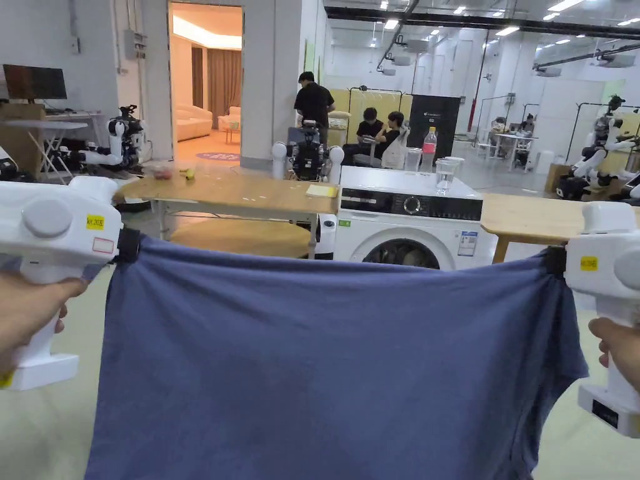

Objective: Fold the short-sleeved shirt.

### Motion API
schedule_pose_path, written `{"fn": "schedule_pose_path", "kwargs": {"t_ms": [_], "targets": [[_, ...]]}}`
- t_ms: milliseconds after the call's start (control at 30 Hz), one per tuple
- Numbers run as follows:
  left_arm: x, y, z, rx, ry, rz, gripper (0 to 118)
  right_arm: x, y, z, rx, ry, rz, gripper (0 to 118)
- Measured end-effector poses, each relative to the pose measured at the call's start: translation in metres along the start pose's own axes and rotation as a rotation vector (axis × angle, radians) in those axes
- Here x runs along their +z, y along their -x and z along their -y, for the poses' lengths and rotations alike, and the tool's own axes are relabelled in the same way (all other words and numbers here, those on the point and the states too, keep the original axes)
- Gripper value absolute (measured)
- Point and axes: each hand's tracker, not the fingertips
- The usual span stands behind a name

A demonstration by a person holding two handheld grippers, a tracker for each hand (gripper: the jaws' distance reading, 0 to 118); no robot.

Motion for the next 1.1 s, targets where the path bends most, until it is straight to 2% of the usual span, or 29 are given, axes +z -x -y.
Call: {"fn": "schedule_pose_path", "kwargs": {"t_ms": [400,633,833,1000,1100], "targets": [[0.022,0.013,-0.138,-0.002,-0.162,-0.052,0,-0.015,0.022,-0.129,-0.002,-0.175,0.053,0],[0.033,0.012,-0.183,-0.012,-0.239,-0.083,0,-0.022,0.034,-0.183,0.019,-0.263,0.076,0],[0.027,0.01,-0.179,-0.032,-0.242,-0.1,0,-0.027,0.038,-0.191,0.025,-0.299,0.086,0],[0.01,0.013,-0.138,-0.032,-0.211,-0.089,0,-0.03,0.042,-0.147,0.079,-0.262,0.091,0],[-0.003,0.014,-0.099,-0.028,-0.158,-0.073,0,-0.031,0.038,-0.106,0.086,-0.209,0.091,0]]}}
